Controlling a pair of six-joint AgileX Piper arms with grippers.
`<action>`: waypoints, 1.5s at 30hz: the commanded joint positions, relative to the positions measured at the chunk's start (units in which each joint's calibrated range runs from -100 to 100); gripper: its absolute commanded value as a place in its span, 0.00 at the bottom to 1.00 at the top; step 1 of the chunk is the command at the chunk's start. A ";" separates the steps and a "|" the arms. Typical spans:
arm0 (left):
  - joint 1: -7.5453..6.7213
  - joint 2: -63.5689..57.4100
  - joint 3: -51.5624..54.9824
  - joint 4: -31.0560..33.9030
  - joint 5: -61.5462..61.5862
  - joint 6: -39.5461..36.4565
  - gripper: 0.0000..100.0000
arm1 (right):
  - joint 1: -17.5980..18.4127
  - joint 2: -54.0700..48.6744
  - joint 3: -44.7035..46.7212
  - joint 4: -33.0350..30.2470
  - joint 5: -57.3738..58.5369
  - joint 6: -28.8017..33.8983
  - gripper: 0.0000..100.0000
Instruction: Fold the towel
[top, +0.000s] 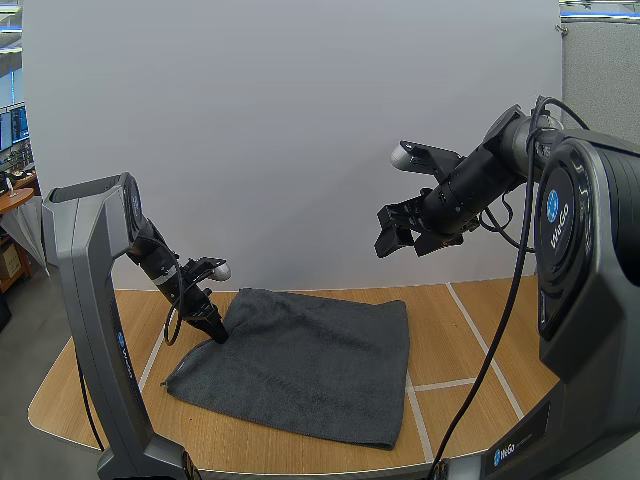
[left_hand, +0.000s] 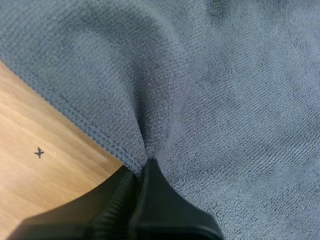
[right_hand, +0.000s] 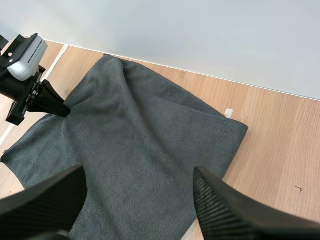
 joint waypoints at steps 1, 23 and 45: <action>-0.08 0.31 -0.22 4.17 0.00 -0.86 0.00 | -0.25 -0.89 -0.27 0.39 1.02 -0.18 1.00; 3.12 -12.60 12.80 7.44 0.00 -2.10 0.00 | -0.25 -0.89 -0.27 6.92 1.02 -4.45 1.00; 3.12 -21.65 12.80 5.23 0.00 -4.29 1.00 | -0.25 -0.89 -0.27 9.87 1.02 -5.52 0.00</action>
